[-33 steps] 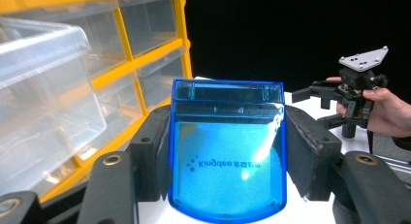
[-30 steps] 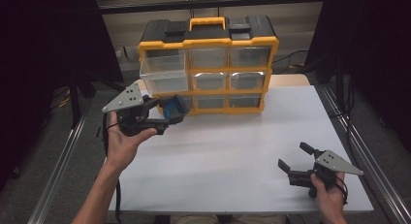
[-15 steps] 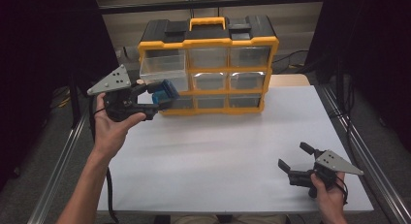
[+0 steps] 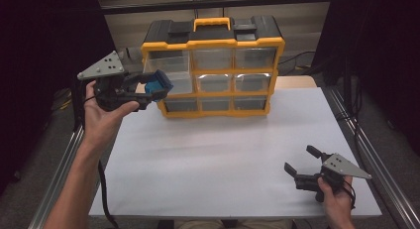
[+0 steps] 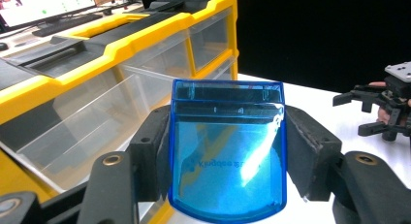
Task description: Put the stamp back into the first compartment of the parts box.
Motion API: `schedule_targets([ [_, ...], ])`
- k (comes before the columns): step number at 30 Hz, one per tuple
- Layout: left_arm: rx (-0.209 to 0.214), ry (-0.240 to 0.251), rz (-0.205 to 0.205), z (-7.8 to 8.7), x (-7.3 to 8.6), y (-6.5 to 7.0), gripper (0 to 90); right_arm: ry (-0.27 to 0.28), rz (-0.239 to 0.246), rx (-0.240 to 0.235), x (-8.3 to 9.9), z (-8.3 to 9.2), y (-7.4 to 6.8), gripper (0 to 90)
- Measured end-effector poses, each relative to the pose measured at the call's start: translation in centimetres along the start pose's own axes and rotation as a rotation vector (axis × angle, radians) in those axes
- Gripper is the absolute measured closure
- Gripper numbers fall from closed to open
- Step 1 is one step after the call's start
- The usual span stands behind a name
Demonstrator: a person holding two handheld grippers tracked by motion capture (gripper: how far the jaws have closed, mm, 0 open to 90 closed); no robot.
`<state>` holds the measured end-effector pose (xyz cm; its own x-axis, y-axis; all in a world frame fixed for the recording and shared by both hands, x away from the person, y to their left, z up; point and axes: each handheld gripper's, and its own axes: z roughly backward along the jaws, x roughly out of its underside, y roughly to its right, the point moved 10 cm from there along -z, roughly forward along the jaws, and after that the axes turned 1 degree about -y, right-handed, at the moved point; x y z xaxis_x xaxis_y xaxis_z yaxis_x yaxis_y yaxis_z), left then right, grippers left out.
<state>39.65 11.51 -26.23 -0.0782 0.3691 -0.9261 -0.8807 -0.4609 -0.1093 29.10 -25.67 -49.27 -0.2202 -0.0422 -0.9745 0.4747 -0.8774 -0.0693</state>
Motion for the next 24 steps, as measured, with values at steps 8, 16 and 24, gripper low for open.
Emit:
schedule_targets([
  [8,-0.006,-0.031,0.000,-0.2,-0.7,-0.7,41.1,-0.002,0.001,-0.002,0.0,0.0,0.0,0.2],
  [16,-0.023,-0.060,0.004,-0.5,-2.0,-2.1,41.1,0.000,0.001,0.000,0.0,0.0,0.0,0.2],
  [24,-0.028,-0.113,0.002,-0.9,-2.0,-2.9,41.1,0.000,0.002,-0.001,0.0,0.0,0.0,0.2],
])
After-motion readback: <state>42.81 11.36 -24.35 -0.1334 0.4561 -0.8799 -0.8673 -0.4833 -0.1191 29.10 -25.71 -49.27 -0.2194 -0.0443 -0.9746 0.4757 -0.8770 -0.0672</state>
